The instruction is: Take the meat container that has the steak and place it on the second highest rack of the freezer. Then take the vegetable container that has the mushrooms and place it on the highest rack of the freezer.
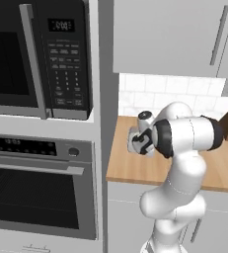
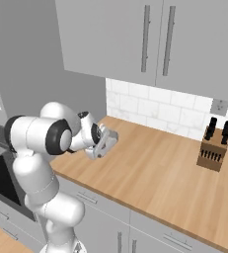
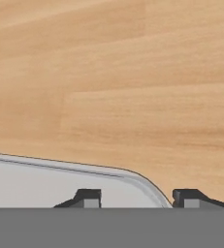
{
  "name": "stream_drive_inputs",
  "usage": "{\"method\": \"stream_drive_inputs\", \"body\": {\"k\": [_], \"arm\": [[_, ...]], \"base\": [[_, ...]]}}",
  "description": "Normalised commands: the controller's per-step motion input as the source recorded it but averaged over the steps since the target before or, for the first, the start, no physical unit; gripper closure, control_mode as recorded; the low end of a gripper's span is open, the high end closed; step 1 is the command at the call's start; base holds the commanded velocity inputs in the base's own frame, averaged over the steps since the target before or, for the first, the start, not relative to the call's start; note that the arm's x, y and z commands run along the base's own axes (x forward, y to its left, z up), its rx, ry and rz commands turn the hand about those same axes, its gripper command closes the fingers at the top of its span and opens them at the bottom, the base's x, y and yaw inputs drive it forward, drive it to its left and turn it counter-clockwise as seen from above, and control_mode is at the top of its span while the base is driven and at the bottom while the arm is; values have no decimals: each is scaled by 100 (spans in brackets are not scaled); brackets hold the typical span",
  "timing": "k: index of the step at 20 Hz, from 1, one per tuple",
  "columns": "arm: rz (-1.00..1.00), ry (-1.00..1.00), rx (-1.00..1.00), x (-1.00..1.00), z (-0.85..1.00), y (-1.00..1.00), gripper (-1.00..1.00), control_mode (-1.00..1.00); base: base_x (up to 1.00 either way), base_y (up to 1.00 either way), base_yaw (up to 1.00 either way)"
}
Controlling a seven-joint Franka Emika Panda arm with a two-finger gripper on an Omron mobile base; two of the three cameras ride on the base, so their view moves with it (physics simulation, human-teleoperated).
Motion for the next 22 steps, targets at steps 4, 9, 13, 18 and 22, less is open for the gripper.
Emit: {"method": "stream_drive_inputs", "body": {"k": [4,9,13,18,22], "arm": [[0,-10,5,-26,6,0,100,-100],[0,-2,6,-29,45,-1,100,-100],[2,3,3,-47,100,-1,100,-100],[6,13,4,-38,100,-7,100,-100],[3,-11,9,-69,99,-26,100,-100]], "base": [[0,0,0],[0,0,0],[0,0,0],[0,0,0],[0,0,0]]}}
